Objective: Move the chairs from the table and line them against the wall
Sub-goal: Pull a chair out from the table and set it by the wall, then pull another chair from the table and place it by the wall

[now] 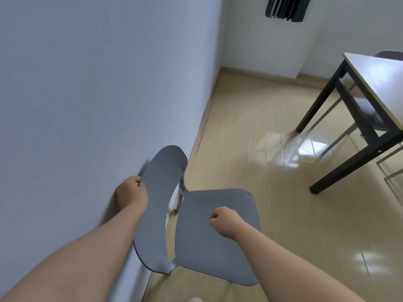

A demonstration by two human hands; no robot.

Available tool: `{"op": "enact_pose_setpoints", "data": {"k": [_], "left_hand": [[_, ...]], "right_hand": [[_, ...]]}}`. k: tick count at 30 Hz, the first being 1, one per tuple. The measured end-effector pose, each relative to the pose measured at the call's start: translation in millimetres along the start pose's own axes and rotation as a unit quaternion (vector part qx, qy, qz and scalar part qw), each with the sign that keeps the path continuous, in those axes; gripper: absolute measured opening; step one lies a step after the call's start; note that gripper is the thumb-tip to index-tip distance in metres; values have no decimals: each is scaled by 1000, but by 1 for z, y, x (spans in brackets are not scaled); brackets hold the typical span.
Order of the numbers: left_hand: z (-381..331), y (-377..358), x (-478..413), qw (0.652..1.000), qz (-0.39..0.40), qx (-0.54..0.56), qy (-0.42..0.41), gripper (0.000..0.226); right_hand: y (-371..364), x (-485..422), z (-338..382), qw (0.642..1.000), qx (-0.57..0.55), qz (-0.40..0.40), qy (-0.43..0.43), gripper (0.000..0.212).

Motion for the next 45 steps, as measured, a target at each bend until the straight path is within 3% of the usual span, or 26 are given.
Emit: {"op": "enact_pose_setpoints", "data": {"k": [6,10,14,18,21,24,33,36,45], "left_hand": [[-12,-3,-6,1000,-12,-5,-6,22],[-17,-1,2,999,-25,8,23,38],[-48,-14,32,996,-16,-20,-87,42],[-87,-70,75,979,128,-56,-149,37],[-106,-124,123,939,276,-126,-161,36],[-139,-167,189,894,350,-193,-204,36],[-265,-276,409,825,358,-250,-360,31],[-301,-326,513,794,385,-267,-386,31],[-363,-435,710,732,422,-280,-456,29]], "right_hand": [[9,-3,5,1000,-1,3,8,34],[17,-2,-3,1000,-3,1,0,34],[27,1,-11,1000,-14,-8,-3,34],[46,7,-22,999,-30,-37,7,35],[67,18,-40,997,-37,-61,6,34],[100,44,-81,994,-57,-93,-5,35],[229,153,-267,965,-132,-220,-54,35],[285,213,-361,951,-139,-266,-77,36],[361,323,-563,895,-201,-358,-176,30]]}}
Point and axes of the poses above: each hand's wrist, its own x-axis away from the middle knuckle, its own y-axis out of the back of the hand, z = x × y, the point moved 10 cm from there along -x, towards the middle knuckle, and after that the axes turned 10 degrees about y, right-handed, at the moved point
